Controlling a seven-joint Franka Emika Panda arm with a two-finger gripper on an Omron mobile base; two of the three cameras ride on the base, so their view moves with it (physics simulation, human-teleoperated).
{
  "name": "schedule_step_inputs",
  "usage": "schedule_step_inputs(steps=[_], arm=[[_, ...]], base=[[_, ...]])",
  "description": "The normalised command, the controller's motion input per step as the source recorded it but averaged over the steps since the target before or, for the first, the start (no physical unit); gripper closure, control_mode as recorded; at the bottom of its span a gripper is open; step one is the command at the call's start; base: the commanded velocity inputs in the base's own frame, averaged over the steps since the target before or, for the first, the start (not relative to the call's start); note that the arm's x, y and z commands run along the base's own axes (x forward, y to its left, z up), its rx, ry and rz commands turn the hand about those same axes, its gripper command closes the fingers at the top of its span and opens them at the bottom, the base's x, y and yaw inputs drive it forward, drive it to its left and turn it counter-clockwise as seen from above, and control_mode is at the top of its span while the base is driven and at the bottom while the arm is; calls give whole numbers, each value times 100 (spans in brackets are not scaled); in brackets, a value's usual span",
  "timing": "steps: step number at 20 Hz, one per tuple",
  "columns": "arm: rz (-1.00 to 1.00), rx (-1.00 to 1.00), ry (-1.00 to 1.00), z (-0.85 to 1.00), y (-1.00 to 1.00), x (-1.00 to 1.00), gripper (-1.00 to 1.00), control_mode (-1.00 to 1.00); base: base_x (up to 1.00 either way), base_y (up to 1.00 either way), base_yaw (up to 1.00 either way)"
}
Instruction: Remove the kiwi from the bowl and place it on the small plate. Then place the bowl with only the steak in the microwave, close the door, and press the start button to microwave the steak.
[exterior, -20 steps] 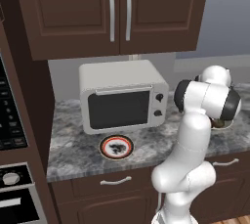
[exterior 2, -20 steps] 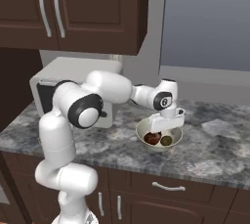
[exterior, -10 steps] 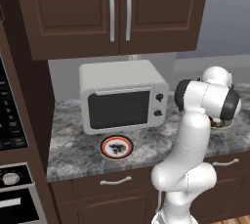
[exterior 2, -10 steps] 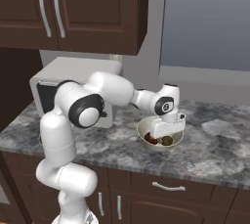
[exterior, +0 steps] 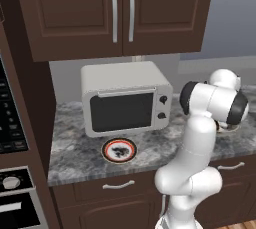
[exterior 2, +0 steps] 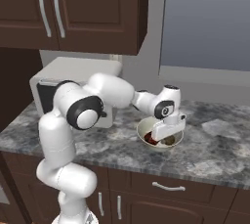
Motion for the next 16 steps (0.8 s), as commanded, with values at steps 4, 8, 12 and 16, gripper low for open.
schedule_step_inputs(steps=[4,8,12,16], arm=[[7,-1,-22,69,70,-10,100,-100],[6,-3,-22,73,99,-12,100,-100],[2,-4,-11,51,100,-48,100,-100],[0,-4,-9,36,100,-82,100,-100]], base=[[0,0,0],[0,0,0],[0,0,0],[0,0,0]])
